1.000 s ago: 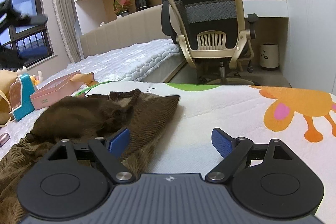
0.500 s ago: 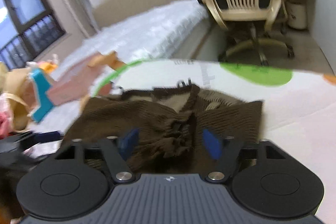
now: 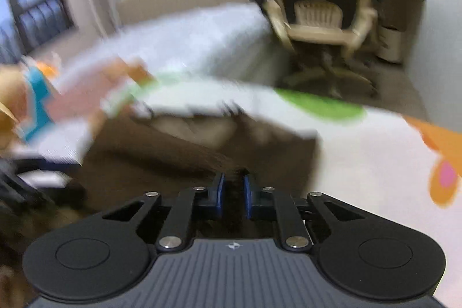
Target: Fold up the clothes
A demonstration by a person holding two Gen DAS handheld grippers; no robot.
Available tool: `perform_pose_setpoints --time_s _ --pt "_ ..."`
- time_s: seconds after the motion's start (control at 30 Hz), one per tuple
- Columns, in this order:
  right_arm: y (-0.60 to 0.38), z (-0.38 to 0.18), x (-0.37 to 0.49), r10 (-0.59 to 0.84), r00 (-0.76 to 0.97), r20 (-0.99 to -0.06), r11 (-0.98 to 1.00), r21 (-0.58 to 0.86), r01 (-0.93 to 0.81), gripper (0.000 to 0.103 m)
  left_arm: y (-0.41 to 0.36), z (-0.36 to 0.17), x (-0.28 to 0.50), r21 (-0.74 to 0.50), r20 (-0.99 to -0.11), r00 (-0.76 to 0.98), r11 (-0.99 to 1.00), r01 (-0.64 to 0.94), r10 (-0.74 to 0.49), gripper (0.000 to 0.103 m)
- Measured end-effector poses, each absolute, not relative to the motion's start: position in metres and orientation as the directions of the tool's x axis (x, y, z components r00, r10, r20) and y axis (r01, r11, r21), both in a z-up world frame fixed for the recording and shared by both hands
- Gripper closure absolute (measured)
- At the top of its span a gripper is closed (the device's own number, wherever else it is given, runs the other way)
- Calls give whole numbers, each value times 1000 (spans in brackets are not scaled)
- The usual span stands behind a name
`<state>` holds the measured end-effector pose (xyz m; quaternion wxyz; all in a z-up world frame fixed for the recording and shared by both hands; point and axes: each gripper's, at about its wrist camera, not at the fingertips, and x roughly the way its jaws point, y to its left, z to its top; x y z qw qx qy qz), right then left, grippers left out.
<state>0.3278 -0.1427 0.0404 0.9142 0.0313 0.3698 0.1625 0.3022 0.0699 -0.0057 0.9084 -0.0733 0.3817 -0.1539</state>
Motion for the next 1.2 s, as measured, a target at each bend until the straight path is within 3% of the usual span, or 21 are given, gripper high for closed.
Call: perform_pose_setpoints --time_s 0.03,0.13,0.33,0.4,0.43,0.47,0.6,0.7,0.83,0.93,0.97,1.07,1.1,1.13,1.17,1.2 --pt "-148 37 327 312 677 -666 949 183 -258 82 73 -8 303 -245 -678 661 947 208 -321 0" --pt "-176 45 322 323 726 -607 944 260 -203 55 89 -6 296 -256 -672 668 947 195 -319 0" --pt "-190 27 350 343 704 -622 929 337 -155 52 113 -4 303 -290 -665 684 948 134 -300 0" --pt "-178 17 361 353 684 -639 927 338 -163 58 116 1 309 -337 -645 684 930 145 -341 0" --pt "-167 18 366 354 683 -639 933 292 -210 86 114 4 312 -353 -637 682 923 156 -359 0" --pt "-158 22 369 354 683 -639 935 244 -256 93 112 6 316 -359 -630 681 918 171 -373 0" --pt "-133 46 380 296 764 -573 942 43 -333 97 98 12 319 -329 -610 691 917 226 -389 0" --pt "-130 45 398 260 748 -611 942 -8 -335 96 86 11 315 -267 -605 705 929 258 -370 0" --pt "-149 46 393 220 769 -600 965 18 -262 84 70 10 310 -180 -597 724 937 298 -345 0" --pt "-162 53 380 391 722 -571 920 234 -314 54 58 9 306 -114 -588 739 939 326 -328 0" --pt "-166 55 375 453 700 -553 891 310 -332 50 53 9 304 -92 -585 744 938 334 -322 0" --pt "-155 41 378 508 634 -583 860 376 -344 50 32 13 299 -25 -569 757 927 373 -320 0" --pt "-149 33 380 515 615 -597 856 386 -343 53 21 14 295 5 -563 762 921 390 -319 0" --pt "-145 29 381 523 603 -602 852 396 -343 76 10 15 292 38 -556 768 913 406 -318 0" --pt "-141 27 381 533 594 -602 845 407 -345 89 0 16 288 71 -549 773 904 422 -317 0" --pt "-141 30 377 541 601 -588 840 415 -350 89 -11 16 284 116 -537 784 893 435 -312 0"
